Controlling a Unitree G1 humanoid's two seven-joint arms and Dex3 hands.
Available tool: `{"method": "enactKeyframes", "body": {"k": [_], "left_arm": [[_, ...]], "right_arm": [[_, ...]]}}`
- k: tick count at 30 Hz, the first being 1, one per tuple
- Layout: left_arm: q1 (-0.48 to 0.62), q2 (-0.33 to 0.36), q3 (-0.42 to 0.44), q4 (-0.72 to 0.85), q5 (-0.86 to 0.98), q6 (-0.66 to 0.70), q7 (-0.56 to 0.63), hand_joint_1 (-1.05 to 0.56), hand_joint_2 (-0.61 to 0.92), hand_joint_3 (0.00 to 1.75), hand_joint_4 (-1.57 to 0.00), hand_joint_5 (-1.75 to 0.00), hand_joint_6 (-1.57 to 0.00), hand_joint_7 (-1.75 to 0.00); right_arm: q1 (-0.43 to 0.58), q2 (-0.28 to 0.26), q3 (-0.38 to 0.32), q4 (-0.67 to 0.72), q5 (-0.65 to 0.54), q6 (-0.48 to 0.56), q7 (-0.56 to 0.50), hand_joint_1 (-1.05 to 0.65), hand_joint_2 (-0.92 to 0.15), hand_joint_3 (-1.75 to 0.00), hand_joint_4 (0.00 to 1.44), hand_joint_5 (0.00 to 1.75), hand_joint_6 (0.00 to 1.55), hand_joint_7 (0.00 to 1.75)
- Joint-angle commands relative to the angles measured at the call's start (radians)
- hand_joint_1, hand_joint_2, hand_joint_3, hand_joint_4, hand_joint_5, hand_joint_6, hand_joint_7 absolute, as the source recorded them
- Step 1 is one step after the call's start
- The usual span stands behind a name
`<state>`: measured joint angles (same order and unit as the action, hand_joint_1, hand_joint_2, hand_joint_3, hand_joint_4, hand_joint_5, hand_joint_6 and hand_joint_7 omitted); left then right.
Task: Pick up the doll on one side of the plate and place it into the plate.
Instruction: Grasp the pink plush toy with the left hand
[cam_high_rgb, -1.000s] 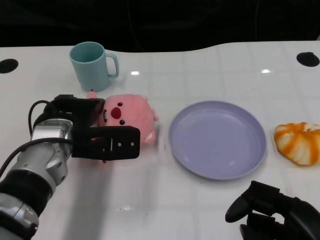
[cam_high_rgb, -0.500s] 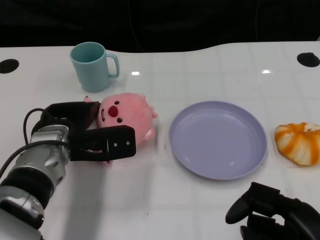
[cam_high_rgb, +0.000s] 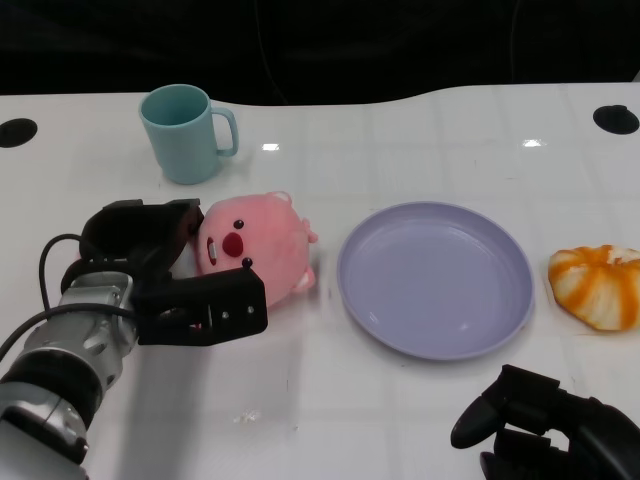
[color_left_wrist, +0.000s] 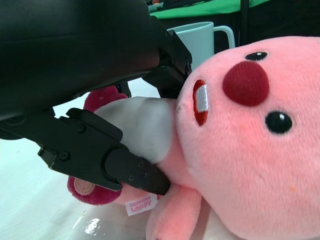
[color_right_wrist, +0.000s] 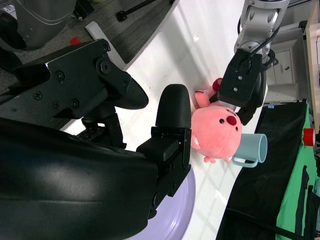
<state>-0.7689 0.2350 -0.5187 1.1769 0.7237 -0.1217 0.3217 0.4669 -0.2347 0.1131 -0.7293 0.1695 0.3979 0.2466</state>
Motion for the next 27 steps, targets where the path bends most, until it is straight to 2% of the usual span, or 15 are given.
{"method": "enactKeyframes", "body": {"k": [1, 9, 14, 17, 27], "left_arm": [[0.046, 0.007, -0.005, 0.028, -0.009, -0.011, -0.007, -0.24, 0.92, 0.31, -0.81, -1.75, -0.57, -1.74], [0.05, 0.039, 0.041, -0.004, -0.061, -0.06, 0.04, -0.2, 0.87, 0.32, -0.84, -1.75, -0.62, -1.75], [0.052, 0.054, 0.079, -0.039, -0.102, -0.082, 0.03, -0.17, 0.68, 0.67, -0.86, -1.75, -0.66, -1.75], [0.054, 0.061, 0.09, -0.075, -0.114, -0.088, 0.018, -0.19, 0.62, 0.8, -0.87, -1.75, -0.66, -1.75], [0.085, 0.053, 0.148, -0.179, -0.169, -0.087, -0.027, -0.15, 0.58, 0.9, -0.86, -1.75, -0.68, -1.75]], "right_arm": [[0.0, -0.005, -0.01, 0.0, 0.004, -0.011, 0.002, -0.12, -0.65, -1.05, 0.65, 1.75, 0.5, 1.41], [0.0, -0.003, -0.008, -0.004, 0.004, -0.005, -0.001, -0.11, -0.65, -1.06, 0.65, 1.75, 0.5, 1.41], [-0.007, 0.0, 0.002, 0.0, -0.003, 0.001, -0.006, -0.1, -0.65, -1.06, 0.65, 1.75, 0.49, 1.41], [-0.011, 0.002, 0.004, 0.001, 0.0, 0.007, -0.009, -0.1, -0.65, -1.06, 0.65, 1.75, 0.49, 1.41], [-0.006, -0.001, 0.0, -0.002, 0.005, 0.009, -0.01, -0.1, -0.65, -1.06, 0.64, 1.75, 0.49, 1.41]]}}
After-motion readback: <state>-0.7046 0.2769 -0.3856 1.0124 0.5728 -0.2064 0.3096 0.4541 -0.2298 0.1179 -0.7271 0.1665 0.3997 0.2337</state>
